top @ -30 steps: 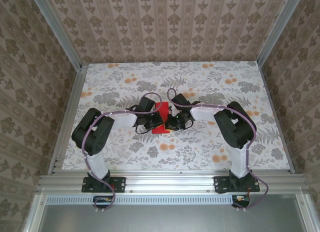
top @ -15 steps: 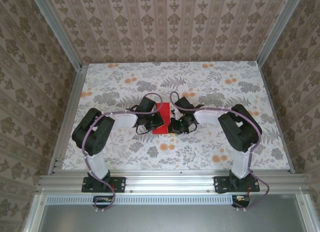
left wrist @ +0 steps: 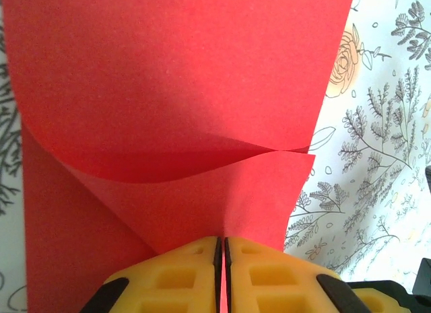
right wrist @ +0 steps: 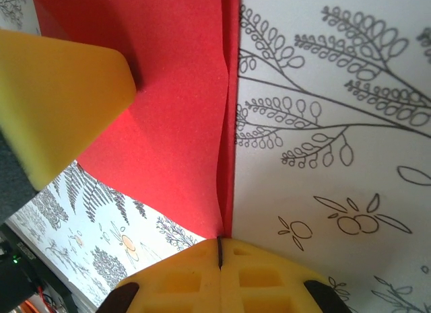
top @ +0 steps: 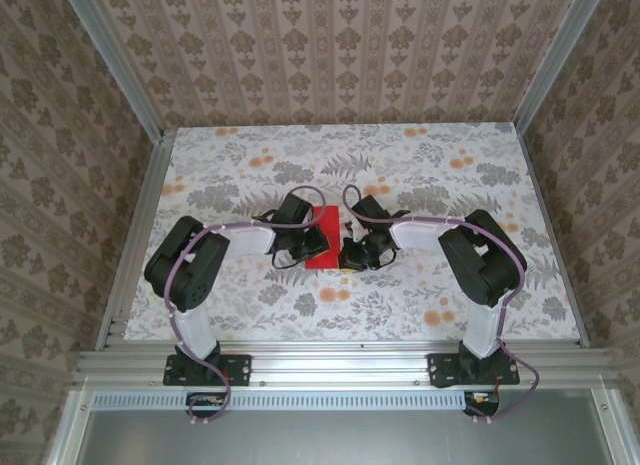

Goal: Fold a paper plane with a square sheet of paper (pick it up from the middle)
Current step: Fold the triangle a second time at the center of the table.

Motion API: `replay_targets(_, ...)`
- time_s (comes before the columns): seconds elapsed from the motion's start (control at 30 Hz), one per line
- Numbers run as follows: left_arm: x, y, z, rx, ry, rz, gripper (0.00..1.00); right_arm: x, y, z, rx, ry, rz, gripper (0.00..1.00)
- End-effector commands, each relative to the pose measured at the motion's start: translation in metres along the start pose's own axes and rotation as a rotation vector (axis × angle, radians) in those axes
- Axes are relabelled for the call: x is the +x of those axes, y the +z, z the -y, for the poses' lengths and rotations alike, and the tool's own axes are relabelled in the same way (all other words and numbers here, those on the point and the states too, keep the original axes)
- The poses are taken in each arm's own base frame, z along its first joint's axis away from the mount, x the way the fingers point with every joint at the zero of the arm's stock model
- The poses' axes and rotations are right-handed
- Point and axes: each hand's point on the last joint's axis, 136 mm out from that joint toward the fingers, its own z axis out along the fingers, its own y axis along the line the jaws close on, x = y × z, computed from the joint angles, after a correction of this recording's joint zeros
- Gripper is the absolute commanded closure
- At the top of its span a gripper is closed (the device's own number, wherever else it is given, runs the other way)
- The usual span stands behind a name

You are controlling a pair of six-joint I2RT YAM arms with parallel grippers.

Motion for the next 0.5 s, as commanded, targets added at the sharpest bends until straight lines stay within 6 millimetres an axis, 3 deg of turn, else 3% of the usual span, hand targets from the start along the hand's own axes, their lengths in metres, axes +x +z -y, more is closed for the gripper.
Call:
replay_targets(0.0,0.015,-0.006,0.017,0.044,0.037,-0.044,0.86,0.019,0.011,0.038,0.121,0.118,-0.064,0.95)
replay_targets(0.3,0.028,0.002,0.019,0.087,-0.01,-0.074,0.92,0.02,0.014,0.042,0.133,0.148,-0.071,0.97)
replay_targets(0.47,0.029,0.007,0.005,0.031,-0.018,-0.08,0.93,0.02,0.014,0.045,0.151,0.155,-0.071,0.98)
